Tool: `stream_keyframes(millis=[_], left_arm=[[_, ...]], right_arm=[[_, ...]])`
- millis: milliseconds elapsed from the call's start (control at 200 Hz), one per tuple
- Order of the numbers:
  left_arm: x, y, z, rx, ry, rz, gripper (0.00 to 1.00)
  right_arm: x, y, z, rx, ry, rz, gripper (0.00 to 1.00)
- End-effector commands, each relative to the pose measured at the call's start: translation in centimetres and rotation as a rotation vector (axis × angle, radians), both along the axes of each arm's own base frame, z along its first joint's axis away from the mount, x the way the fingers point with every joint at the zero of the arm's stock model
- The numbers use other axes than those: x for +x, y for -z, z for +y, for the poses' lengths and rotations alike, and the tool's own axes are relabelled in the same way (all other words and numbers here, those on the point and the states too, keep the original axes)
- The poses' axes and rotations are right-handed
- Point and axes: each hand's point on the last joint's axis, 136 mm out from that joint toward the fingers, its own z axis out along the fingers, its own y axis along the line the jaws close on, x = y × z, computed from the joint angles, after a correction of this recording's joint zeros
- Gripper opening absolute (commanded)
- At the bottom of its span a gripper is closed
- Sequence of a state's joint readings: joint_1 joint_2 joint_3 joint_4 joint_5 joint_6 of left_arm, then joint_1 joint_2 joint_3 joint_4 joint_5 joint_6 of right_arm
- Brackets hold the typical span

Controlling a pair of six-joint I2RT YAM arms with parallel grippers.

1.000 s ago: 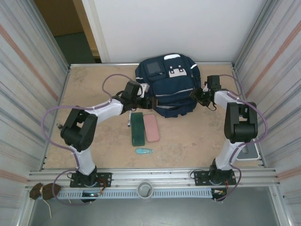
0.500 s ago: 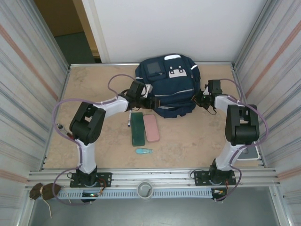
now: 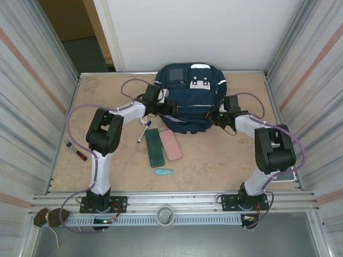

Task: Pack the student bag

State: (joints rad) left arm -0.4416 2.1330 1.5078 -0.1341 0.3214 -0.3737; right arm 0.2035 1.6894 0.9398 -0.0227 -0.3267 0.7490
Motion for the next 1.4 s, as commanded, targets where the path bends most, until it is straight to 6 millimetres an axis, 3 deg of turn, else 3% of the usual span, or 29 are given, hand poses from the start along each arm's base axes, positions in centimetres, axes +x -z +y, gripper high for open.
stream_keyframes(millis=[0, 90, 175, 220, 381, 466, 586, 696, 872, 967, 1097, 1192, 1298, 1398], left_arm=[[1.9, -1.9, 0.7, -0.023, 0.017, -0.037, 0.7], [2.6, -3.2, 1.9, -0.03, 0.006, -0.061, 0.71], [2.6, -3.8, 2.9, -0.029, -0.002, -0.071, 0.71], [2.3, -5.3, 3.4, -0.036, -0.007, -0.097, 0.71], [0.5, -6.9, 5.8, -0.046, -0.054, -0.14, 0.72], [-0.5, -7.5, 7.9, -0.019, -0.105, -0.164, 0.72], [-2.2, -7.6, 10.7, 0.03, -0.171, -0.171, 0.72], [-3.6, -7.0, 12.7, 0.106, -0.224, -0.165, 0.73], [-4.6, -5.9, 14.4, 0.185, -0.261, -0.146, 0.74], [-5.2, -5.6, 14.3, 0.19, -0.257, -0.13, 0.74], [-5.7, -5.8, 13.1, 0.155, -0.229, -0.13, 0.74], [-6.1, -6.7, 10.8, 0.086, -0.175, -0.127, 0.74], [-7.3, -7.1, 7.5, 0.043, -0.105, -0.125, 0.75], [-8.1, -6.8, 5.3, 0.032, -0.052, -0.119, 0.77]], right_arm=[[-0.5, -2.3, 3.6, 0.06, -0.109, -0.03, 0.09], [-0.9, -2.5, 4.0, 0.04, -0.153, -0.024, 0.12], [-1.6, -2.6, 2.9, -0.025, -0.159, -0.021, 0.17], [-2.0, -2.7, 2.2, -0.067, -0.161, -0.024, 0.2], [-3.0, -3.4, -0.5, -0.176, -0.136, -0.032, 0.35], [-3.4, -4.0, -0.7, -0.206, -0.133, -0.051, 0.43], [-3.7, -5.0, 0.2, -0.268, -0.153, -0.098, 0.53], [-3.4, -5.3, -0.7, -0.354, -0.122, -0.116, 0.6], [-2.6, -5.1, -2.4, -0.337, -0.082, -0.105, 0.67], [-1.7, -4.6, -3.7, -0.272, -0.045, -0.091, 0.7], [0.1, -3.6, -3.8, -0.15, -0.02, -0.064, 0.71], [1.6, -2.7, -4.3, -0.107, -0.003, -0.03, 0.71], [3.8, -1.9, -6.4, -0.043, 0.056, -0.024, 0.72], [5.4, -1.6, -5.6, 0.063, 0.02, -0.004, 0.71]])
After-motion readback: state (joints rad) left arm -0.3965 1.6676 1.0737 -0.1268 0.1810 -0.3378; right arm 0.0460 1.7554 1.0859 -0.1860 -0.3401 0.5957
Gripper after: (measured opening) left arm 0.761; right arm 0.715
